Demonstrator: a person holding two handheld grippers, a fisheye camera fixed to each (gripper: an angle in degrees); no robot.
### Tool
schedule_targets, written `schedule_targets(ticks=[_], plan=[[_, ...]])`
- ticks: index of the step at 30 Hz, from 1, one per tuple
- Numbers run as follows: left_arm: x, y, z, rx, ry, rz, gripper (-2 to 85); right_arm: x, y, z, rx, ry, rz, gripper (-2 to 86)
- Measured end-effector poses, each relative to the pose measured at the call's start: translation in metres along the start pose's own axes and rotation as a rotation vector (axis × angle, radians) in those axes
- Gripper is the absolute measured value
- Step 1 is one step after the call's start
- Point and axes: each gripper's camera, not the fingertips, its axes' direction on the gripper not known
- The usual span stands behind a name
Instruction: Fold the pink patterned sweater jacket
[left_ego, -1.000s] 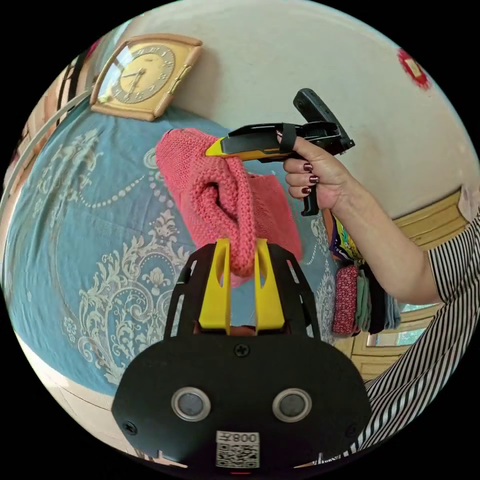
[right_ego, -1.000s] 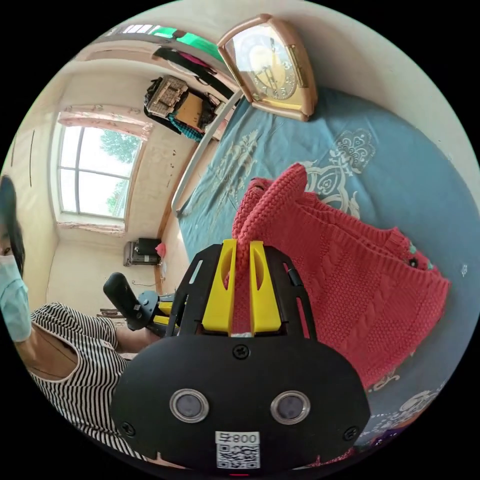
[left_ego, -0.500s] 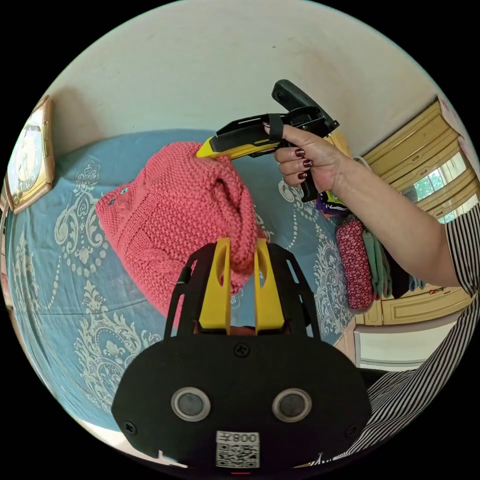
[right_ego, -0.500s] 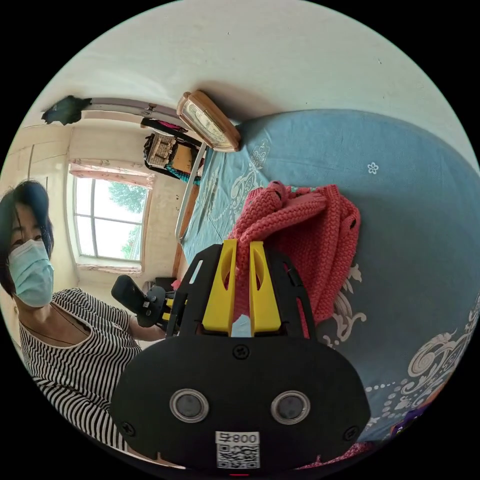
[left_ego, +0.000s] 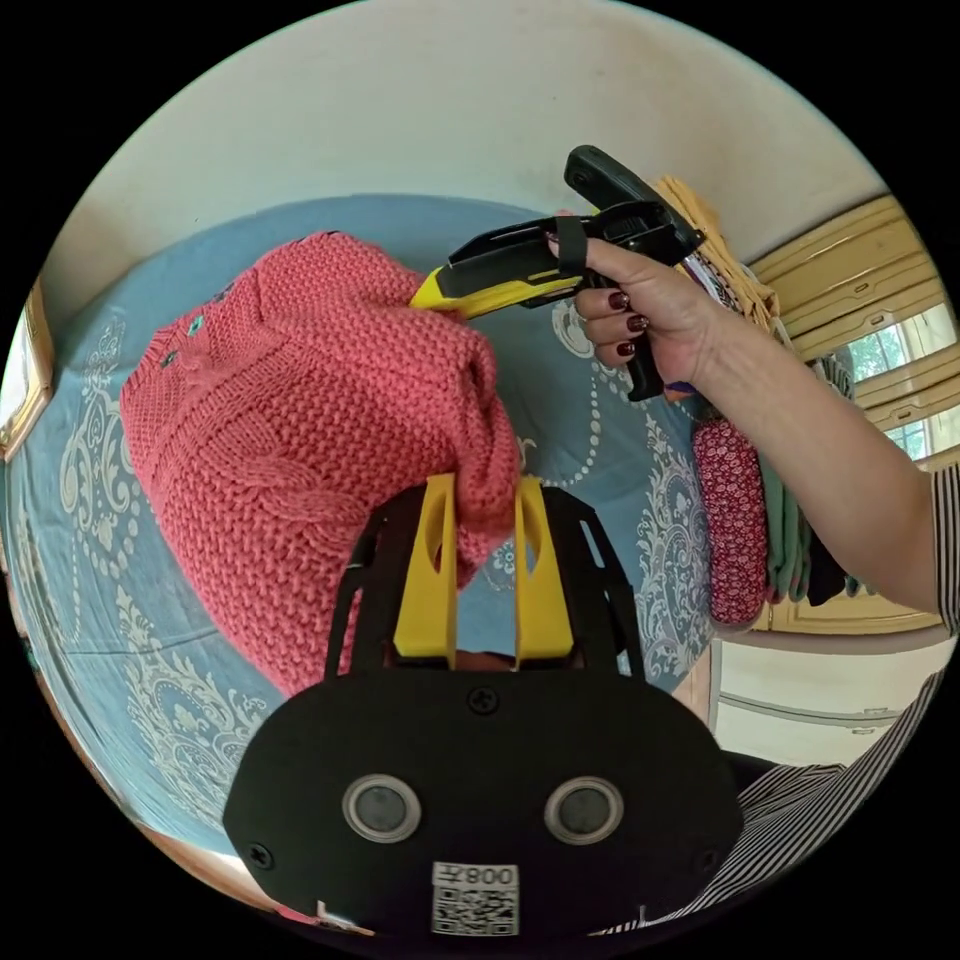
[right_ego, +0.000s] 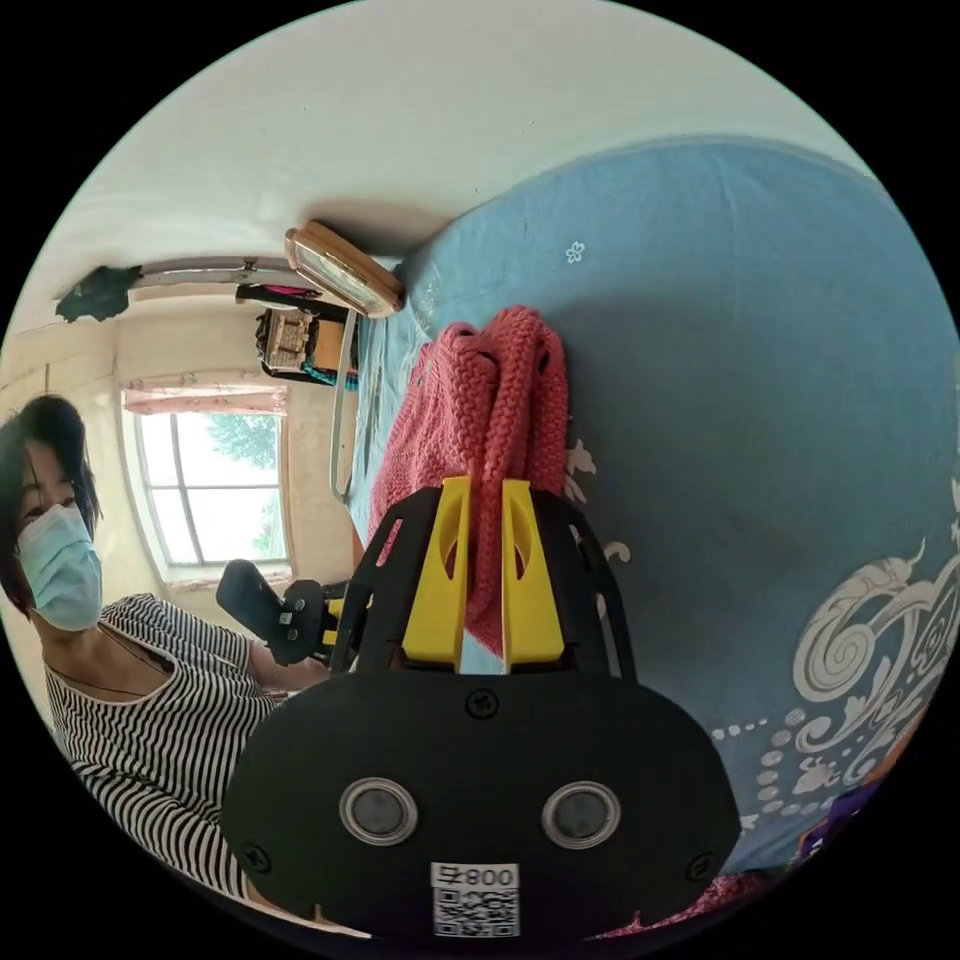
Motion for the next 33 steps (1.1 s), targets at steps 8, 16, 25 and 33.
schedule_targets(ticks=[8, 16, 25, 33], plan=[[0.022, -0.012, -0.019, 0.051, 0.029, 0.003, 11.3, -0.04, 0.044, 0.001, 0.049, -0.005, -0.18, 0.2], [0.01, 0.003, -0.048, 0.085, 0.175, -0.03, 8.1, -0.029, 0.075, 0.073, -0.269, 0.26, -0.238, 0.0], [-0.043, 0.037, -0.023, 0.064, 0.162, -0.196, 0.8, -0.015, 0.09, 0.1, -0.345, 0.405, -0.275, 0.0], [-0.039, 0.05, -0.024, 0.124, 0.174, -0.232, 0.1, -0.008, 0.107, 0.109, -0.296, 0.404, -0.241, 0.1]])
